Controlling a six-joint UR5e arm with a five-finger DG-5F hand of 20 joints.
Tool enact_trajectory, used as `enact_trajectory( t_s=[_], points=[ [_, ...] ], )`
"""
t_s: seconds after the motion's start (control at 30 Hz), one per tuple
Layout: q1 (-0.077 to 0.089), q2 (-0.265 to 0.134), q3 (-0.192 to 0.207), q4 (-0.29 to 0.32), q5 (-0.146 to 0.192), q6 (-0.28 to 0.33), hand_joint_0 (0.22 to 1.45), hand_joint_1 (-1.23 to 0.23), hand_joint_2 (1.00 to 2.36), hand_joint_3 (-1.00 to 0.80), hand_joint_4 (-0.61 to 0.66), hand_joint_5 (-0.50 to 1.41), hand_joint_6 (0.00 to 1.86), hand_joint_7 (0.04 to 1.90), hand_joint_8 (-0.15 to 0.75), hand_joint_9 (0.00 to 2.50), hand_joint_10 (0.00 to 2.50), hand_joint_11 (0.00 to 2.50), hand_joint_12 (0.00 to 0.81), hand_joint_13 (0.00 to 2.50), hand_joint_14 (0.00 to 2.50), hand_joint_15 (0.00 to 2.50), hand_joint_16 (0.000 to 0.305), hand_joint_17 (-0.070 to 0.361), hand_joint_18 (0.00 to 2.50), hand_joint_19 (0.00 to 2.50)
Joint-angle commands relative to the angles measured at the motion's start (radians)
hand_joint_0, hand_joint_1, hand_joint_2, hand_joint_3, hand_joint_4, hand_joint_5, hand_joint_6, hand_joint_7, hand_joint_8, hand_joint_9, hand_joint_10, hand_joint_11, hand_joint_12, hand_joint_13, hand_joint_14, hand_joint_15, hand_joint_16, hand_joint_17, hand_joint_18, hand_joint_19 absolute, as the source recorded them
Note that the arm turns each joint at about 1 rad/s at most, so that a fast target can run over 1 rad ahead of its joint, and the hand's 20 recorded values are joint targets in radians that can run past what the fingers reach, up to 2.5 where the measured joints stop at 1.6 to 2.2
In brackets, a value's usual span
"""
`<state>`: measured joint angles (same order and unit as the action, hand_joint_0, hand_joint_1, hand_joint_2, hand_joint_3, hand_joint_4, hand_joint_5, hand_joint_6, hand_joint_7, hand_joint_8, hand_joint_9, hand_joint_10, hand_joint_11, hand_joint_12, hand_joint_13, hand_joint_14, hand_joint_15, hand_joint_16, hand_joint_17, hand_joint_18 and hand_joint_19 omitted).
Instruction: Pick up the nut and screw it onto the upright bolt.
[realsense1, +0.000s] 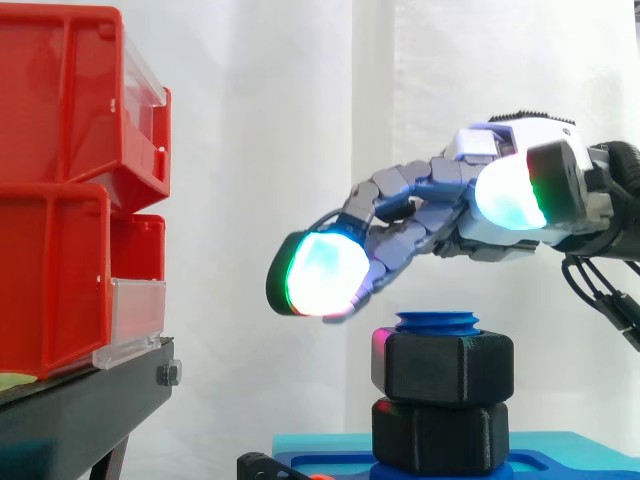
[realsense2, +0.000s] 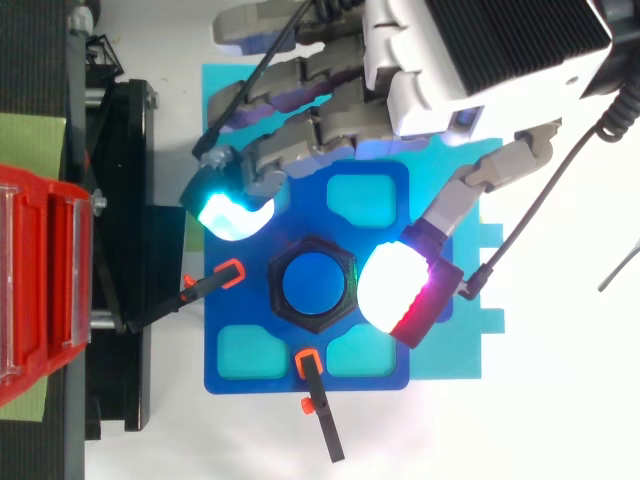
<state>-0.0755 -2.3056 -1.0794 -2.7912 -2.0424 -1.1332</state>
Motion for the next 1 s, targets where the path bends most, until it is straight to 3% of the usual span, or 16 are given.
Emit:
enact_trajectory(
  t_s=[0.0, 0.33, 0.37, 0.57, 0.97],
  points=[
    [0.003, 0.0, 0.006, 0.007, -0.001, 0.009, 0.43, -0.24, 1.0, -0.5, 0.14, -0.18, 0.5, 0.56, 0.252, 0.64, 0.0, 0.0, 0.376, 0.28, 0.0, 0.0, 0.043, 0.098, 0.0, 0.0],
    [0.028, 0.0, 0.004, -0.016, 0.016, -0.007, 0.41, -0.27, 1.0, -0.5, 0.12, -0.2, 0.5, 0.52, 0.227, 0.39, 0.0, 0.0, 0.375, 0.09, 0.0, 0.0, 0.049, 0.11, 0.0, 0.0],
    [0.031, 0.0, -0.001, -0.019, 0.018, -0.01, 0.4, -0.27, 1.0, -0.5, 0.11, -0.21, 0.5, 0.52, 0.219, 0.3, 0.0, 0.0, 0.372, 0.0, 0.0, 0.0, 0.051, 0.116, 0.0, 0.0],
    [0.045, 0.0, -0.053, 0.022, 0.041, -0.005, 0.37, -0.29, 1.0, -0.5, 0.13, -0.22, 0.5, 0.5, 0.215, 0.17, 0.0, 0.0, 0.373, 0.0, 0.0, 0.0, 0.055, 0.125, 0.0, 0.0],
    [0.049, 0.0, -0.054, 0.032, 0.042, -0.002, 0.38, -0.27, 1.0, -0.5, 0.14, -0.2, 0.5, 0.53, 0.222, 0.15, 0.0, 0.0, 0.378, 0.0, 0.0, 0.0, 0.056, 0.126, 0.0, 0.0]
  ],
)
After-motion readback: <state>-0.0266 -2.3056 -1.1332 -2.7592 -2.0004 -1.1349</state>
